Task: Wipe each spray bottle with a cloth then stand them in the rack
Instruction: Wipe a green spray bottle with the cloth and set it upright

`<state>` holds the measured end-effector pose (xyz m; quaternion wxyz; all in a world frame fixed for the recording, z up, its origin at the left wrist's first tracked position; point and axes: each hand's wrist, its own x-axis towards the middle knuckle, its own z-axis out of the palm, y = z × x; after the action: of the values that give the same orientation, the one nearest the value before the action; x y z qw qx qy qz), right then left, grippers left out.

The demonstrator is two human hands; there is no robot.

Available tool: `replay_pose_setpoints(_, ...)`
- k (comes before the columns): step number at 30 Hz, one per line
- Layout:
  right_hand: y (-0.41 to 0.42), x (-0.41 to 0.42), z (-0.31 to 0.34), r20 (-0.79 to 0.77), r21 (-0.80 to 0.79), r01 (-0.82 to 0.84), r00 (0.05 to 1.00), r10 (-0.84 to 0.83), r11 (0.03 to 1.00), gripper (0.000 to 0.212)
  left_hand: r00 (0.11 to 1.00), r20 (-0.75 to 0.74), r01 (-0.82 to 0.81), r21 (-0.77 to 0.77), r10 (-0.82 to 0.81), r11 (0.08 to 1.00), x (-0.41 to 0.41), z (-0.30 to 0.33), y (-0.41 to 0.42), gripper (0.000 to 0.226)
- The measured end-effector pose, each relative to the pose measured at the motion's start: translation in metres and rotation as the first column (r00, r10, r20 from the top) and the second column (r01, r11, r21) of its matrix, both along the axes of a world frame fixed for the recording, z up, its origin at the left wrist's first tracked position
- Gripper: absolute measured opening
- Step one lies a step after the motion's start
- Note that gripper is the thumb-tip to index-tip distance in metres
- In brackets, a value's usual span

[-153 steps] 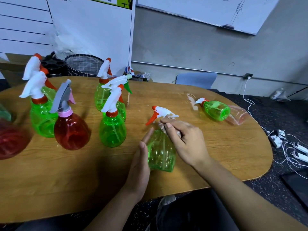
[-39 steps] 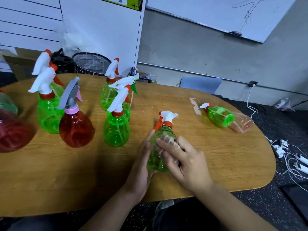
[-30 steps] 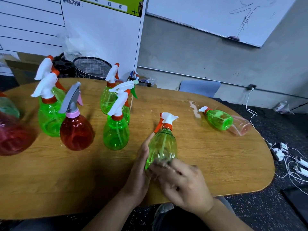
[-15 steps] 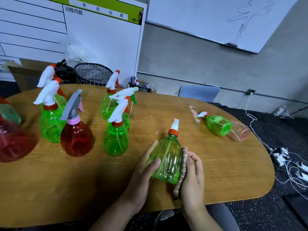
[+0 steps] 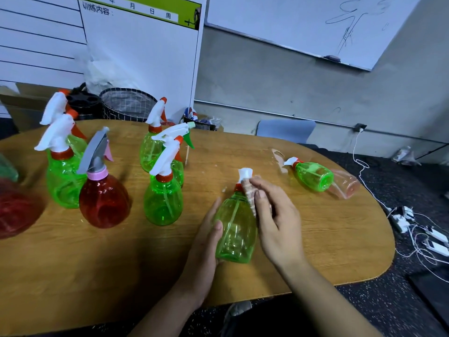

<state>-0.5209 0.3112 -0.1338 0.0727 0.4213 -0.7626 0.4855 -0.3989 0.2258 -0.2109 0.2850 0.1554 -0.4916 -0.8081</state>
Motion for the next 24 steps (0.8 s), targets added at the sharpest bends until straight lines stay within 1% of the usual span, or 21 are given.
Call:
replay_pose_setpoints(2,-0.007,-0.001,0.000,-0.135,0.148,0.012,0.991,0.008,0.989,0.033,1.000,-0.001,0.001,0.001,-0.001,1.000,0.000,0.002,-0.001,0.053)
replay_pose_setpoints(3,-0.009,0.000,-0.002,-0.192,0.204,0.037,0.981,0.003,0.978,0.036,1.000,-0.008,0.003,0.003,-0.003,1.000,0.000,0.003,-0.001,0.055)
replay_pose_setpoints(4,-0.010,0.002,-0.005,-0.236,0.229,0.059,0.972,-0.003,0.972,0.039,1.000,-0.015,0.005,0.010,-0.005,1.000,0.000,0.004,-0.001,0.056)
replay_pose_setpoints(6,-0.009,0.006,-0.009,-0.301,0.219,0.058,0.953,0.011,0.974,0.040,1.000,-0.023,0.013,0.030,-0.012,0.999,0.001,0.007,-0.001,0.058)
replay_pose_setpoints(9,0.002,0.011,-0.010,-0.402,0.206,-0.017,0.910,0.101,0.978,0.037,0.999,-0.030,0.025,0.054,-0.023,0.998,0.001,0.009,-0.001,0.059)
replay_pose_setpoints(12,0.016,0.018,-0.015,-0.517,0.246,-0.107,0.826,0.224,0.963,0.033,0.999,-0.033,0.020,0.071,-0.018,0.997,0.003,0.010,0.000,0.051)
replay_pose_setpoints(14,0.026,0.021,-0.022,-0.570,0.269,-0.175,0.764,0.303,0.947,0.034,0.999,-0.045,0.036,0.086,-0.032,0.996,0.005,0.009,0.000,0.056)
replay_pose_setpoints(16,0.036,0.024,-0.026,-0.600,0.329,-0.240,0.694,0.398,0.914,0.034,0.998,-0.055,0.039,0.092,-0.034,0.995,0.006,0.009,-0.001,0.059)
replay_pose_setpoints(18,0.045,0.026,-0.028,-0.625,0.394,-0.279,0.617,0.478,0.876,0.034,0.998,-0.059,0.039,0.076,-0.034,0.996,0.007,0.008,-0.001,0.057)
replay_pose_setpoints(19,0.048,0.026,-0.027,-0.626,0.402,-0.293,0.603,0.494,0.868,0.035,0.997,-0.058,0.046,0.068,-0.042,0.997,0.007,0.007,-0.001,0.056)
replay_pose_setpoints(20,0.048,0.025,-0.024,-0.619,0.388,-0.296,0.618,0.485,0.873,0.035,0.997,-0.051,0.057,0.063,-0.054,0.996,0.007,0.006,-0.001,0.057)
replay_pose_setpoints(21,0.046,0.023,-0.019,-0.603,0.351,-0.280,0.663,0.445,0.893,0.035,0.997,-0.043,0.066,0.057,-0.064,0.996,0.006,0.005,-0.001,0.057)
replay_pose_setpoints(23,0.033,0.014,-0.008,-0.511,0.224,-0.174,0.817,0.267,0.959,0.038,0.998,-0.032,0.060,0.041,-0.059,0.997,0.004,0.004,0.000,0.058)
replay_pose_setpoints(24,0.025,0.009,-0.003,-0.417,0.166,-0.107,0.893,0.168,0.980,0.039,0.999,-0.027,0.048,0.036,-0.047,0.998,0.004,0.003,0.001,0.058)
